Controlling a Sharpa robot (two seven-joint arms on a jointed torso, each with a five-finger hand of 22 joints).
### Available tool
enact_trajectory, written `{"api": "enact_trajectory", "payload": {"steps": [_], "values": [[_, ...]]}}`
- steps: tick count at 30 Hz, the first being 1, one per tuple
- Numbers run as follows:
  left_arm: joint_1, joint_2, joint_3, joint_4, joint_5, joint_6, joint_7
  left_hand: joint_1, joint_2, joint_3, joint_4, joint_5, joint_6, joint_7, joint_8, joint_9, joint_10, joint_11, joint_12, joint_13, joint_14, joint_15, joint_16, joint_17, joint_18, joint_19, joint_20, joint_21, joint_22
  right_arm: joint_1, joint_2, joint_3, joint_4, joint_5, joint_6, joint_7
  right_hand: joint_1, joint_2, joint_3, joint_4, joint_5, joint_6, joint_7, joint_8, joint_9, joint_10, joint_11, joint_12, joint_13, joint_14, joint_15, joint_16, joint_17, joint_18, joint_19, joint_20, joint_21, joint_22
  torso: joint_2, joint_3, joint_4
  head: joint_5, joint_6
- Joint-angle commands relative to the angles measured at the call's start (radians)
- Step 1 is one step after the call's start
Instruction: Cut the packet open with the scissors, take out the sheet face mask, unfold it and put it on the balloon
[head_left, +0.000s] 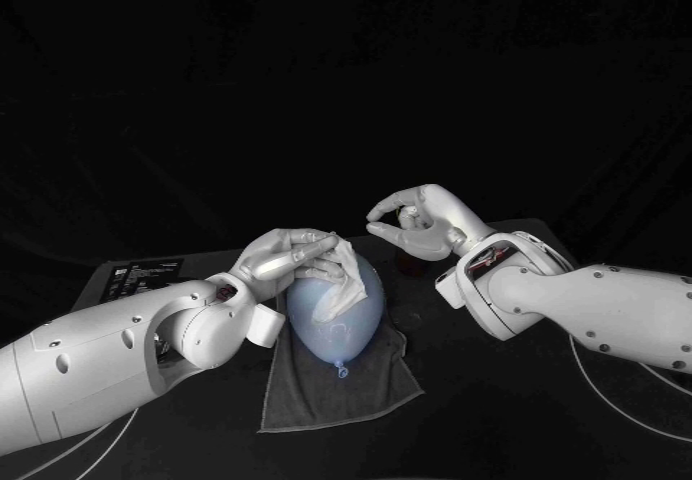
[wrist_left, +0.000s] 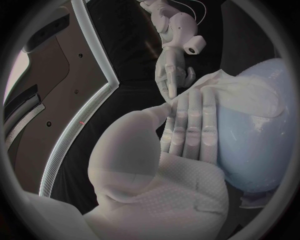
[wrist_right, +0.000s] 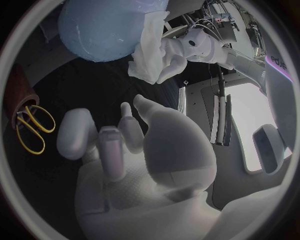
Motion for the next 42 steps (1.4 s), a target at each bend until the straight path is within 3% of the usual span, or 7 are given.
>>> {"api": "enact_trajectory", "payload": {"steps": [1, 4, 11, 22, 34, 42], "values": [[0.001, 0.0, 0.001, 0.003, 0.016, 0.021, 0.005, -0.008, 0.003, 0.001, 0.012, 0.003, -0.004, 0.005, 0.003, -0.001, 0.006, 0.002, -0.006, -0.002, -0.008, -0.001, -0.005, 0.002, 0.003, -0.004, 0.004, -0.007, -0.003, -0.004, -0.013, -0.001, 0.032, 0.01, -0.045, 0.004, 0.014, 0.008, 0.009, -0.007, 0.005, 0.031, -0.017, 0.017, 0.007, 0.037, -0.013, 0.048, 0.091, 0.107, -0.019, 0.004, 0.263, -0.004, 0.022, -0.01, 0.039, 0.166, 0.001, 0.0014, -0.0011, 0.003, 0.001], [0.001, 0.0, 0.001, 0.003, 0.017, 0.022, 0.004, -0.013, 0.004, 0.001, 0.02, 0.003, -0.005, 0.006, 0.003, -0.001, 0.006, 0.002, -0.007, -0.003, -0.009, -0.001, -0.005, 0.004, 0.003, -0.006, 0.006, -0.009, -0.004, -0.012, -0.018, -0.003, 0.06, -0.003, -0.044, -0.002, 0.018, 0.01, 0.013, -0.011, 0.004, 0.047, -0.027, 0.027, 0.011, 0.066, -0.022, 0.088, 0.12, 0.107, -0.027, 0.004, 0.263, -0.01, 0.035, -0.019, 0.068, 0.174, 0.0, 0.0015, -0.0012, 0.004, 0.001], [0.001, 0.0, 0.001, 0.003, 0.019, 0.025, -0.001, -0.035, -0.001, -0.007, 0.053, 0.003, -0.007, 0.007, 0.001, -0.002, 0.005, 0.004, -0.01, -0.005, -0.012, 0.001, -0.004, 0.01, 0.004, -0.006, 0.011, -0.019, -0.01, -0.033, 0.009, -0.007, 0.084, -0.043, -0.04, -0.014, 0.008, -0.001, 0.006, -0.009, 0.004, 0.046, -0.028, 0.025, 0.009, 0.071, -0.025, 0.094, 0.124, 0.107, -0.031, 0.004, 0.263, -0.01, 0.037, -0.024, 0.072, 0.175, 0.001, 0.0009, 0.0005, 0.006, 0.0], [0.001, 0.0, 0.001, 0.005, 0.019, 0.029, -0.007, -0.041, -0.006, -0.011, 0.069, 0.003, -0.008, 0.007, -0.001, -0.003, 0.004, 0.004, -0.012, -0.006, -0.014, 0.002, -0.004, 0.014, 0.005, -0.005, 0.013, -0.025, -0.014, -0.043, 0.058, -0.009, 0.062, -0.095, -0.054, -0.051, -0.023, -0.03, -0.018, 0.009, 0.004, 0.02, -0.014, -0.004, -0.006, 0.073, -0.014, 0.097, 0.125, 0.107, -0.024, 0.004, 0.263, -0.01, 0.035, -0.023, 0.063, 0.172, 0.001, -0.0015, 0.0014, 0.003, -0.003], [0.001, -0.004, 0.001, 0.006, 0.019, 0.036, -0.009, -0.038, -0.001, -0.006, 0.077, 0.004, -0.01, 0.007, -0.003, -0.004, 0.001, 0.005, -0.014, -0.007, -0.018, 0.002, -0.005, 0.016, 0.006, -0.005, 0.014, -0.03, -0.017, -0.048, 0.078, -0.009, 0.042, -0.126, -0.081, -0.066, -0.025, -0.039, -0.026, 0.011, 0.003, 0.011, -0.008, -0.014, -0.011, 0.069, -0.009, 0.093, 0.122, 0.107, -0.02, 0.004, 0.263, -0.009, 0.033, -0.02, 0.055, 0.17, 0.001, 0.0003, -0.0001, 0.005, -0.005], [0.001, -0.006, 0.001, 0.006, 0.019, 0.041, -0.011, -0.034, 0.006, 0.003, 0.089, 0.004, -0.017, 0.012, -0.009, -0.008, -0.007, 0.009, -0.02, -0.01, -0.027, 0.006, -0.009, 0.018, 0.005, -0.007, 0.017, -0.039, -0.022, -0.048, 0.08, -0.009, 0.044, -0.144, -0.079, -0.071, -0.033, -0.06, -0.045, 0.016, 0.003, 0.01, -0.005, -0.019, -0.013, 0.064, -0.005, 0.089, 0.119, 0.107, -0.016, 0.004, 0.263, -0.008, 0.03, -0.016, 0.05, 0.169, 0.0, 0.0002, 0.0005, 0.004, -0.005]]}}
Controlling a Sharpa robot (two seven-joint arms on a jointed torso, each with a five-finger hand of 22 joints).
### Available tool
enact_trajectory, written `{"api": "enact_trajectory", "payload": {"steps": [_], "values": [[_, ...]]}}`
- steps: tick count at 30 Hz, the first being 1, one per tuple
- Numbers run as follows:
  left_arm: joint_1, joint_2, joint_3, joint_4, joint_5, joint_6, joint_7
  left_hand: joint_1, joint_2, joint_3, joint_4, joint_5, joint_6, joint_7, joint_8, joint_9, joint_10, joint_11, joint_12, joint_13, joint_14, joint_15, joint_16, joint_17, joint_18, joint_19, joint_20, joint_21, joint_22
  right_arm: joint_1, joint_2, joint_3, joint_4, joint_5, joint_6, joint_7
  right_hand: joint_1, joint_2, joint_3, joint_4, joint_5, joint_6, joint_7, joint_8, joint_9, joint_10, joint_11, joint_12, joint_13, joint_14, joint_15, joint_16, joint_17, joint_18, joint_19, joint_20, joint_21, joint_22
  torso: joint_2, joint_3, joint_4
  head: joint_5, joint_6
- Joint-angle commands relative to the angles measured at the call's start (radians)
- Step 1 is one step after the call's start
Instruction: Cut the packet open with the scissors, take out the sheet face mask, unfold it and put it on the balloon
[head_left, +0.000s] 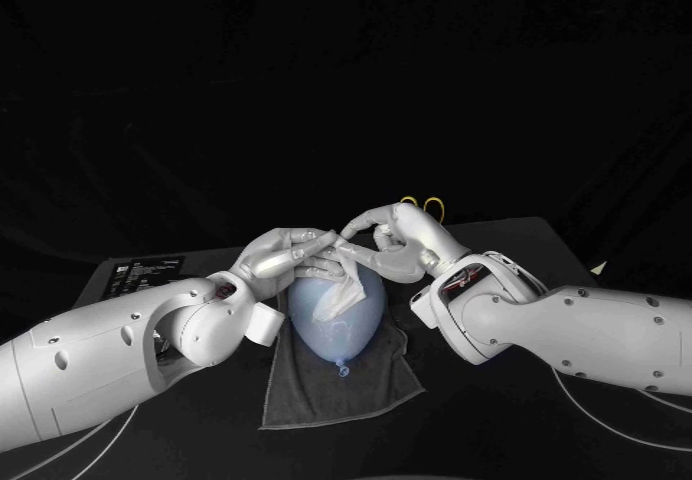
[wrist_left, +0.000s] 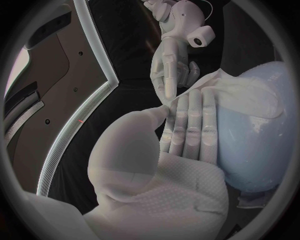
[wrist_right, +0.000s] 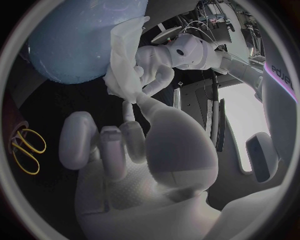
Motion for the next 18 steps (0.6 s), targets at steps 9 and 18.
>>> {"api": "enact_trajectory", "payload": {"steps": [9, 18], "values": [[0.001, 0.003, 0.001, 0.004, 0.004, 0.031, 0.002, 0.0, 0.01, 0.006, 0.018, 0.002, -0.01, 0.005, -0.009, -0.005, -0.009, 0.009, -0.008, -0.003, -0.015, 0.005, -0.008, 0.003, 0.012, -0.001, 0.013, -0.015, -0.007, -0.003, 0.01, 0.0, -0.001, -0.05, -0.001, -0.015, 0.015, -0.002, -0.009, -0.001, 0.004, 0.012, -0.004, 0.001, 0.0, 0.004, 0.002, 0.001, 0.122, 0.105, 0.008, 0.005, 0.263, -0.006, 0.003, 0.007, 0.003, 0.171, 0.0, -0.0003, 0.0, -0.001, -0.001], [0.001, 0.003, 0.001, 0.005, 0.002, 0.028, 0.002, 0.032, -0.012, 0.014, -0.008, 0.002, -0.007, 0.001, -0.007, -0.004, -0.009, 0.006, -0.011, -0.006, -0.019, 0.004, -0.01, 0.007, 0.014, 0.004, 0.012, -0.022, -0.011, -0.004, 0.012, 0.0, 0.001, -0.048, -0.017, 0.004, 0.093, 0.095, 0.062, -0.027, 0.004, 0.072, -0.038, 0.038, 0.016, 0.043, -0.027, 0.056, 0.165, 0.105, -0.015, 0.005, 0.263, -0.01, 0.014, -0.008, 0.033, 0.178, 0.0, -0.0001, -0.0002, -0.002, -0.003]]}}
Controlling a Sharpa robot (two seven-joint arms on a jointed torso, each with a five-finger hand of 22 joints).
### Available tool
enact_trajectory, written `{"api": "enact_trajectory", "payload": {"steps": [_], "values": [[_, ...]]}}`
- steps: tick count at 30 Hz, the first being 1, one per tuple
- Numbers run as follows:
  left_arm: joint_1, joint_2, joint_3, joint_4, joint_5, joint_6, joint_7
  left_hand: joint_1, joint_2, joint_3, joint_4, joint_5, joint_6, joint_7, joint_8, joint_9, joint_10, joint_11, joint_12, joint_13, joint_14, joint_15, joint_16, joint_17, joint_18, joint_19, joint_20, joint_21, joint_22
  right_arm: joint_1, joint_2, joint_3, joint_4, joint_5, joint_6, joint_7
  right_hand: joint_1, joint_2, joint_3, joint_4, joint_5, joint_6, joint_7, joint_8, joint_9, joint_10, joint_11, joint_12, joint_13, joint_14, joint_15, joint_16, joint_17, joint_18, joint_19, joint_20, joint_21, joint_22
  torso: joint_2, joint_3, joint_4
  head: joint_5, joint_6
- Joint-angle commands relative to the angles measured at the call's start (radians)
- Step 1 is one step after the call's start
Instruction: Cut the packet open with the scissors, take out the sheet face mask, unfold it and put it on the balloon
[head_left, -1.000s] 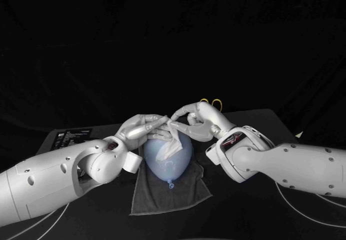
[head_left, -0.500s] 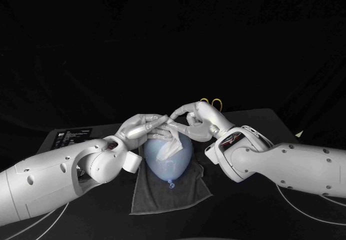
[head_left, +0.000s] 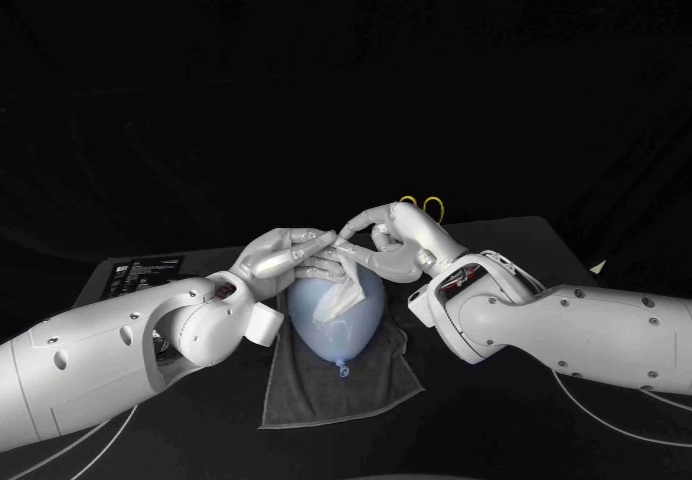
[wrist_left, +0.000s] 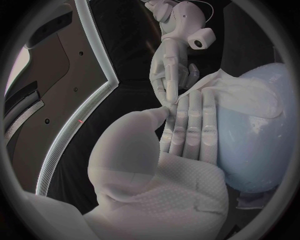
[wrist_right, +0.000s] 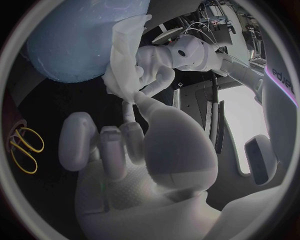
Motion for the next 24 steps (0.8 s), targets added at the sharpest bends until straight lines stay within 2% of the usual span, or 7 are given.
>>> {"api": "enact_trajectory", "payload": {"steps": [1, 4, 10, 13, 17, 19, 24], "values": [[0.001, 0.002, 0.002, 0.004, 0.002, 0.018, 0.006, 0.014, 0.001, 0.001, -0.008, 0.002, -0.003, -0.001, -0.001, 0.002, -0.001, -0.002, -0.005, -0.002, -0.005, 0.0, -0.007, 0.001, 0.014, 0.004, 0.005, -0.004, -0.001, -0.002, 0.003, -0.001, 0.005, -0.018, -0.01, 0.022, 0.024, 0.037, 0.024, -0.011, 0.007, 0.016, -0.011, 0.019, 0.016, 0.031, -0.011, 0.022, 0.172, 0.105, -0.013, 0.004, 0.263, -0.006, 0.009, -0.011, 0.011, 0.181, 0.0, 0.0001, 0.0, 0.0, -0.001], [0.001, 0.002, 0.002, 0.004, 0.001, 0.016, 0.006, 0.02, -0.002, 0.002, -0.014, 0.002, -0.002, -0.002, 0.0, 0.003, 0.0, -0.002, -0.006, -0.002, -0.005, 0.0, -0.007, 0.002, 0.014, 0.006, 0.004, -0.004, -0.001, -0.002, 0.003, 0.0, 0.007, -0.017, -0.014, 0.03, 0.031, 0.048, 0.047, -0.02, 0.007, 0.021, -0.014, 0.033, 0.024, 0.046, -0.016, 0.043, 0.189, 0.105, -0.018, 0.004, 0.263, -0.009, 0.015, -0.017, 0.025, 0.184, -0.001, 0.0002, 0.0, 0.0, -0.001], [0.001, 0.003, 0.002, 0.005, 0.001, 0.014, 0.006, 0.033, -0.008, 0.003, -0.029, 0.002, 0.001, -0.003, 0.003, 0.004, 0.003, -0.004, -0.006, -0.003, -0.005, -0.001, -0.009, 0.003, 0.014, 0.009, 0.002, -0.004, -0.001, -0.003, 0.002, 0.0, 0.008, -0.016, -0.01, 0.036, 0.029, 0.045, 0.061, -0.028, 0.007, 0.022, -0.016, 0.044, 0.03, 0.055, -0.017, 0.056, 0.2, 0.105, -0.02, 0.004, 0.263, -0.01, 0.017, -0.02, 0.031, 0.186, 0.0, -0.0001, 0.0, 0.0, -0.001], [0.001, 0.003, 0.002, 0.005, 0.001, 0.012, 0.006, 0.057, -0.018, 0.002, -0.061, 0.002, 0.006, -0.005, 0.007, 0.007, 0.009, -0.006, -0.007, -0.005, -0.005, -0.003, -0.012, 0.004, 0.013, 0.012, -0.004, 0.002, 0.002, -0.003, 0.001, 0.0, 0.008, -0.017, -0.009, 0.036, 0.028, 0.042, 0.066, -0.031, 0.007, 0.022, -0.016, 0.048, 0.032, 0.057, -0.018, 0.059, 0.202, 0.105, -0.02, 0.004, 0.263, -0.011, 0.018, -0.021, 0.034, 0.187, 0.0, -0.0001, 0.0, 0.0, -0.001], [0.001, 0.003, 0.002, 0.005, 0.0, 0.01, 0.005, 0.07, -0.022, 0.001, -0.082, 0.002, 0.01, -0.005, 0.01, 0.008, 0.013, -0.008, -0.008, -0.006, -0.003, -0.004, -0.014, 0.002, 0.012, 0.013, -0.008, 0.009, 0.007, -0.003, 0.0, 0.0, 0.008, -0.018, -0.007, 0.035, 0.027, 0.041, 0.069, -0.033, 0.007, 0.022, -0.017, 0.051, 0.034, 0.058, -0.018, 0.06, 0.203, 0.105, -0.021, 0.004, 0.263, -0.011, 0.018, -0.022, 0.033, 0.186, 0.0, 0.0001, -0.0002, 0.001, -0.002], [0.001, 0.004, 0.002, 0.006, 0.0, 0.009, 0.005, 0.085, -0.028, -0.003, -0.107, 0.003, 0.016, -0.004, 0.012, 0.008, 0.018, -0.009, -0.009, -0.007, -0.001, -0.006, -0.019, 0.0, 0.01, 0.011, -0.014, 0.021, 0.015, -0.003, 0.0, 0.0, 0.008, -0.018, -0.005, 0.034, 0.026, 0.041, 0.07, -0.033, 0.007, 0.022, -0.017, 0.051, 0.034, 0.058, -0.018, 0.06, 0.203, 0.105, -0.021, 0.004, 0.263, -0.01, 0.017, -0.022, 0.032, 0.186, 0.0, 0.0001, -0.0004, 0.001, -0.002], [0.001, 0.005, 0.002, 0.007, -0.002, 0.005, 0.006, 0.086, -0.023, -0.007, -0.124, 0.002, 0.027, -0.006, 0.014, 0.008, 0.03, -0.012, -0.008, -0.007, 0.01, -0.009, -0.022, -0.003, 0.007, 0.001, -0.019, 0.039, 0.028, -0.003, 0.0, 0.0, 0.006, -0.018, -0.001, 0.03, 0.026, 0.04, 0.07, -0.033, 0.007, 0.022, -0.017, 0.052, 0.034, 0.058, -0.018, 0.059, 0.203, 0.105, -0.021, 0.004, 0.263, -0.011, 0.017, -0.022, 0.032, 0.186, 0.0, 0.0001, -0.0004, 0.002, -0.002]]}}
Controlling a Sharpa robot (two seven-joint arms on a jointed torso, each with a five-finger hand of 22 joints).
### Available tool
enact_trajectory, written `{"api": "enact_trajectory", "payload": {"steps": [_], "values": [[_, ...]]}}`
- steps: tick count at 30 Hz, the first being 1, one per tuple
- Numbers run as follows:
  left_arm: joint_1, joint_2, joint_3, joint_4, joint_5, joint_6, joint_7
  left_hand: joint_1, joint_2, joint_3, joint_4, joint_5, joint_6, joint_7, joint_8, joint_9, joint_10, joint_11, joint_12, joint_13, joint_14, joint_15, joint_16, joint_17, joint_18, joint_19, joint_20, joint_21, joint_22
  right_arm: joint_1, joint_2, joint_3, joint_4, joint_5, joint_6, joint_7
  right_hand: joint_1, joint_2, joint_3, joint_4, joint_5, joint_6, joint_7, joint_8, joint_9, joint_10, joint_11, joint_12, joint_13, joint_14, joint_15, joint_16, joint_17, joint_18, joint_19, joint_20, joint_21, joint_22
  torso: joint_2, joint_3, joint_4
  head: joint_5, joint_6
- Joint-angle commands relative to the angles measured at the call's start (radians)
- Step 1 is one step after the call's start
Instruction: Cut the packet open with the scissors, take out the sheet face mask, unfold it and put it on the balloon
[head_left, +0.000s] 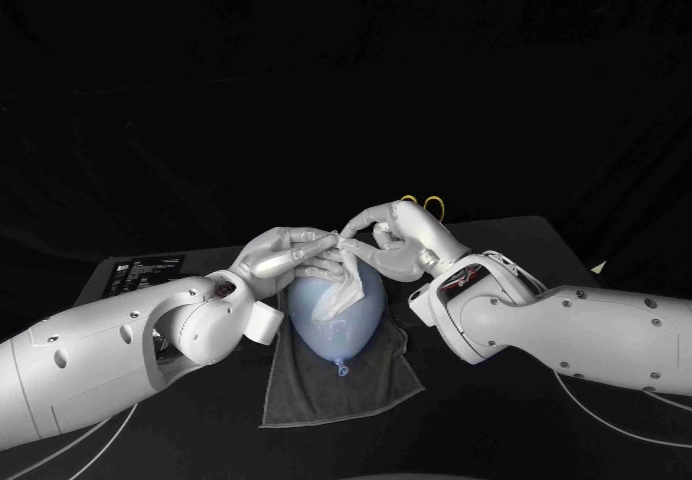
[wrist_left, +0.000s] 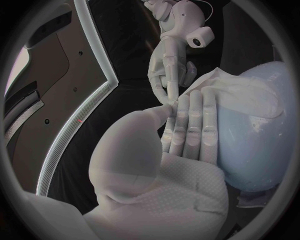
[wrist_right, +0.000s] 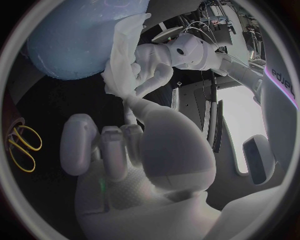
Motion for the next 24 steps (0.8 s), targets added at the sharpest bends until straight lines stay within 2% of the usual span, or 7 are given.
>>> {"api": "enact_trajectory", "payload": {"steps": [1, 16, 24], "values": [[0.001, 0.007, 0.001, 0.009, -0.004, 0.009, 0.008, 0.006, 0.006, 0.029, -0.038, 0.004, 0.011, -0.003, 0.009, 0.003, 0.012, -0.002, -0.001, -0.001, 0.007, -0.008, -0.007, -0.002, 0.014, -0.008, -0.005, 0.01, 0.007, -0.001, 0.003, 0.0, 0.003, -0.017, 0.016, 0.013, -0.007, -0.001, 0.005, 0.0, -0.001, 0.005, 0.0, 0.006, 0.028, 0.06, -0.006, 0.005, 0.202, 0.104, -0.004, 0.003, 0.263, -0.01, 0.003, -0.008, 0.004, 0.186, 0.0, 0.0002, -0.0003, 0.001, 0.0], [0.001, 0.007, 0.001, 0.014, -0.006, -0.042, 0.029, -0.015, 0.018, 0.043, -0.042, 0.004, 0.031, -0.008, 0.02, 0.018, 0.04, -0.009, 0.008, 0.005, 0.035, -0.015, 0.001, 0.002, 0.015, -0.02, -0.009, 0.043, 0.031, -0.001, -0.006, 0.0, 0.011, -0.013, 0.029, 0.002, -0.017, -0.002, 0.025, -0.007, 0.0, 0.011, -0.004, 0.025, 0.036, 0.071, -0.01, 0.021, 0.216, 0.104, -0.008, 0.003, 0.263, -0.012, 0.006, -0.011, 0.013, 0.188, 0.0, 0.0002, -0.0002, 0.003, -0.004], [0.001, 0.003, 0.001, 0.016, -0.008, -0.073, 0.03, -0.049, -0.008, 0.122, -0.074, 0.005, 0.03, -0.007, 0.032, 0.062, 0.046, -0.011, 0.018, 0.014, 0.04, -0.02, 0.012, 0.013, 0.013, -0.047, -0.017, 0.103, 0.074, -0.002, -0.018, 0.0, 0.018, 0.034, -0.021, 0.036, -0.021, -0.002, 0.029, -0.008, -0.001, 0.011, -0.005, 0.029, 0.037, 0.072, -0.011, 0.023, 0.217, 0.104, -0.008, 0.003, 0.263, -0.012, 0.008, -0.011, 0.016, 0.189, 0.0, 0.0007, -0.0003, 0.003, -0.005]]}}
